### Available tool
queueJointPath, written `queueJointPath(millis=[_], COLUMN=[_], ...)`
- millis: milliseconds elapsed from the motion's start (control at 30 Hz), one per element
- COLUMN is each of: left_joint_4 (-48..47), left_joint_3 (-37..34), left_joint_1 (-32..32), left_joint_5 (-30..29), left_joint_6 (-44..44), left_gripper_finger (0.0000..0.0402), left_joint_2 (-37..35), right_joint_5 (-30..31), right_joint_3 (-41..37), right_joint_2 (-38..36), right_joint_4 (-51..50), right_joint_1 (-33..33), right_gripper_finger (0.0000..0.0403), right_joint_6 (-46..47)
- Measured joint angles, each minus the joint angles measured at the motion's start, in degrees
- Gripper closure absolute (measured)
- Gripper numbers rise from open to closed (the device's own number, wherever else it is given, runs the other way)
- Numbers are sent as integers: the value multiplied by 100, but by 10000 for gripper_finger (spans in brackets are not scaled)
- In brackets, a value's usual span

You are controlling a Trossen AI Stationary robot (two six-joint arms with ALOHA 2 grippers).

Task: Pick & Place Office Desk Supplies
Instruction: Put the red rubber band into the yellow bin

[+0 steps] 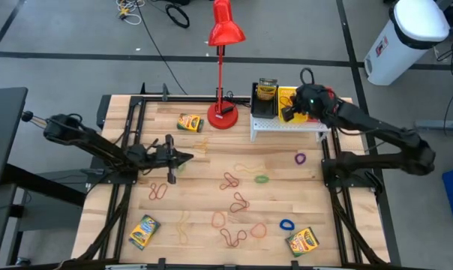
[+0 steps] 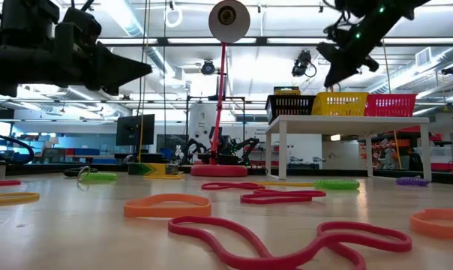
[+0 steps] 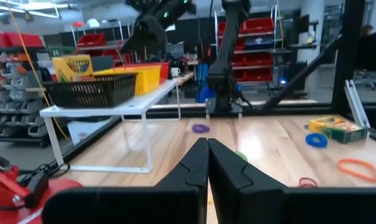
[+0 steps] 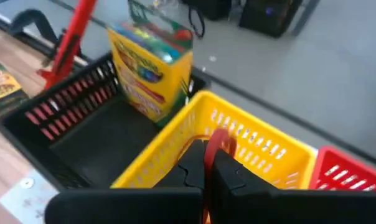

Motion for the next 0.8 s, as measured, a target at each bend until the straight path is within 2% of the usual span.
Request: queueJointPath(millis=[233, 533, 800], left_joint_4=[-134, -221, -221], left_joint_3=[0, 0, -2], left_joint_1=[0, 0, 0], left_joint_5=[1, 2, 2], left_joint_6=[6, 50, 38], left_gripper_finger=[392, 391, 391], left_joint_2=[-60, -60, -60], right_joint_5=[-423, -314, -308], right_joint_3=[-2, 56, 568], right_joint_2=[553, 638, 513], right_joint_4=[-137, -145, -615], right_joint_1=[-387, -374, -324], right_gripper_finger=[390, 297, 218], right_joint_6=[-104, -147, -182])
